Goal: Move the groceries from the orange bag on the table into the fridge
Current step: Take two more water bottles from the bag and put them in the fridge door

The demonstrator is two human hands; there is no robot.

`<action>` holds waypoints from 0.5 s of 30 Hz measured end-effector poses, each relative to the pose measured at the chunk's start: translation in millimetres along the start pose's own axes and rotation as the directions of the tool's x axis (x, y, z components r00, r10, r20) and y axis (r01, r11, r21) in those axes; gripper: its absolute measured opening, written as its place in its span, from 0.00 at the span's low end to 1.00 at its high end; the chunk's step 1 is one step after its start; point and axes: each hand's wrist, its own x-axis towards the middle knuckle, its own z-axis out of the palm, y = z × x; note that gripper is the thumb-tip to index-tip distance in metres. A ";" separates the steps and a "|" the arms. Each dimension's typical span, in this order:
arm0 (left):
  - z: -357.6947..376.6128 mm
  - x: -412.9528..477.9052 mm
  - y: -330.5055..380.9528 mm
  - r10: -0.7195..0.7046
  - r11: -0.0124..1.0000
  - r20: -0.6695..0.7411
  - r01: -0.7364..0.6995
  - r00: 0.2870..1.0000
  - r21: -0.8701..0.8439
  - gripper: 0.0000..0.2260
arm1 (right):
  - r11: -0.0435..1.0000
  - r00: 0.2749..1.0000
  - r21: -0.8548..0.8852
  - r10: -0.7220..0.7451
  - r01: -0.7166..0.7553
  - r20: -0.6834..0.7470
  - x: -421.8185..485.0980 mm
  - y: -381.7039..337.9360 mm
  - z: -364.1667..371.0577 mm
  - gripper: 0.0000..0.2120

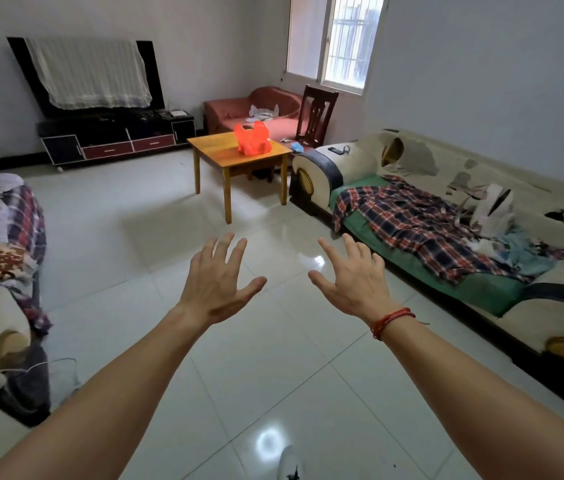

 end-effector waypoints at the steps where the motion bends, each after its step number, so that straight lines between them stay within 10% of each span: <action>1: 7.8 18.7 -3.4 0.006 1.000 0.001 -0.006 1.000 -0.001 0.39 | 1.000 1.000 0.002 -0.002 0.002 -0.001 19.3 4.4 4.2 0.33; 15: 85.0 306.9 -40.2 -0.032 0.999 0.048 0.030 0.998 0.035 0.40 | 0.998 0.999 0.055 -0.013 0.011 0.034 316.6 72.0 47.0 0.33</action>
